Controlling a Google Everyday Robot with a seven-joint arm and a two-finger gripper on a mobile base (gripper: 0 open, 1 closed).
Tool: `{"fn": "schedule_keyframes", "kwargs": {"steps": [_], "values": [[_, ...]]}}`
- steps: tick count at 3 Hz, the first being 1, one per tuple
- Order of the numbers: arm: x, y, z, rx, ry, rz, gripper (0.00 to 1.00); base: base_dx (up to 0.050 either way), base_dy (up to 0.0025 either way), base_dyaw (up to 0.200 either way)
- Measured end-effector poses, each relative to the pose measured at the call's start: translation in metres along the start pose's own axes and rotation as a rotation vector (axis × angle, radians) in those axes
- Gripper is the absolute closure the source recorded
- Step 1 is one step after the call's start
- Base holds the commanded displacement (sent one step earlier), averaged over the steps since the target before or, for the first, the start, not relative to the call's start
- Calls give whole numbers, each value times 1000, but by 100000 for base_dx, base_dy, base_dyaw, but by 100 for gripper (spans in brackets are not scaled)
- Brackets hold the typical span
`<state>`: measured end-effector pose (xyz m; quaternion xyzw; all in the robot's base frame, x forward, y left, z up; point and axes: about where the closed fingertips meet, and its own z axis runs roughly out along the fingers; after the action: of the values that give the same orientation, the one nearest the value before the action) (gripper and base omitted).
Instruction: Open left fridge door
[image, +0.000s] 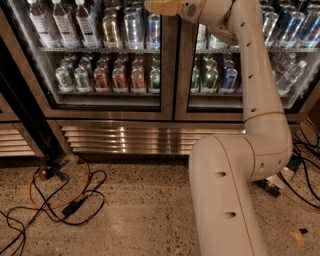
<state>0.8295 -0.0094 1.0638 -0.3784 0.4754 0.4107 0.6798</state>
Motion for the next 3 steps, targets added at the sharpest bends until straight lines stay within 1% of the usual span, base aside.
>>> {"fn": "schedule_keyframes", "kwargs": {"steps": [3], "values": [[1, -1, -1, 2, -1, 0, 0, 0, 0, 0]]}}
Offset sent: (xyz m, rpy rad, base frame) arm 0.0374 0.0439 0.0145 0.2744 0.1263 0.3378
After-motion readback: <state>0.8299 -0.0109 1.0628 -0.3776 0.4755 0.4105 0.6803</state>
